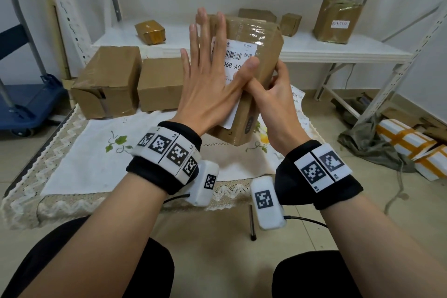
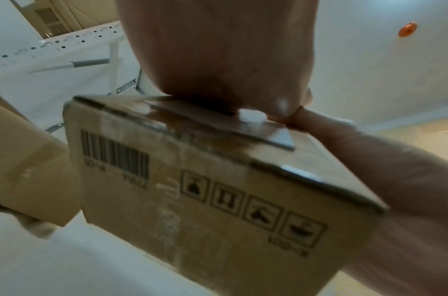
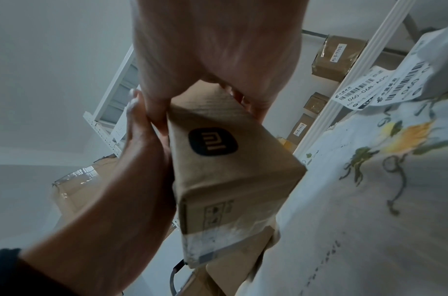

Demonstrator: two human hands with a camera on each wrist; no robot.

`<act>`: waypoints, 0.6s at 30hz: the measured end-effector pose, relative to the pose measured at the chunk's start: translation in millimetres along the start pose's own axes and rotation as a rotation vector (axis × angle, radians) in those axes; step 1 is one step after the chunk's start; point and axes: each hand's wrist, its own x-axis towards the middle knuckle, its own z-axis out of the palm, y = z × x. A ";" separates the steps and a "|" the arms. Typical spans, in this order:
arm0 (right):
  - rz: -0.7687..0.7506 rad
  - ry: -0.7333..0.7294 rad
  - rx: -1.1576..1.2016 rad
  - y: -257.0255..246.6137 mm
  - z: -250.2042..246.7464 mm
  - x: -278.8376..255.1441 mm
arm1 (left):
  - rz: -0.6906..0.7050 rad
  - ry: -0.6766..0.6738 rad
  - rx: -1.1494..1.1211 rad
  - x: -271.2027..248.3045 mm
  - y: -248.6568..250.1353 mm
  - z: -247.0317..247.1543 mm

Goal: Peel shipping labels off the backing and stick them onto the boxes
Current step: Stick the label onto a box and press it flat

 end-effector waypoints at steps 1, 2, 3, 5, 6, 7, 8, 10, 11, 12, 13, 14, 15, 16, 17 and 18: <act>-0.003 -0.007 -0.002 -0.5 0.2 -0.8 | -0.009 0.012 -0.006 0.7 -1.7 -0.1; -0.008 -0.013 -0.008 -0.6 0.5 -1.5 | -0.022 0.024 -0.016 1.5 -3.8 -1.1; -0.014 -0.018 -0.015 0.2 0.8 -1.6 | -0.035 0.038 -0.024 2.7 -6.4 -1.7; -0.019 -0.035 -0.019 2.9 1.8 -0.9 | -0.057 0.060 -0.036 5.2 -11.8 -4.0; -0.015 -0.047 -0.015 4.0 2.1 -0.6 | -0.067 0.072 -0.043 6.6 -14.4 -5.6; -0.010 -0.056 -0.015 4.9 2.1 -0.1 | -0.078 0.085 -0.051 8.0 -16.8 -7.4; -0.005 -0.062 -0.019 5.1 1.7 0.4 | -0.090 0.098 -0.059 8.9 -18.8 -9.5; -0.007 -0.065 -0.034 4.7 0.8 1.7 | -0.111 0.119 -0.071 9.8 -21.7 -14.0; -0.010 -0.062 -0.040 4.3 0.6 2.2 | -0.115 0.125 -0.072 9.9 -22.5 -15.8; -0.013 -0.059 -0.044 3.6 0.7 2.2 | -0.110 0.128 -0.068 9.5 -21.7 -17.7; -0.016 -0.054 -0.047 3.4 1.2 2.2 | -0.097 0.129 -0.064 9.2 -20.3 -18.2; -0.019 -0.051 -0.050 3.2 1.7 1.8 | -0.075 0.125 -0.059 8.6 -17.4 -18.1; -0.025 -0.048 -0.059 3.4 2.4 1.4 | -0.050 0.118 -0.054 8.0 -13.8 -16.9; -0.032 -0.049 -0.070 3.6 3.2 0.7 | -0.024 0.110 -0.046 7.0 -9.9 -15.2; -0.038 -0.055 -0.079 3.7 4.0 -0.3 | -0.005 0.103 -0.037 5.9 -6.8 -13.1; -0.039 -0.065 -0.085 3.4 4.6 -1.3 | 0.004 0.097 -0.032 4.7 -5.0 -11.1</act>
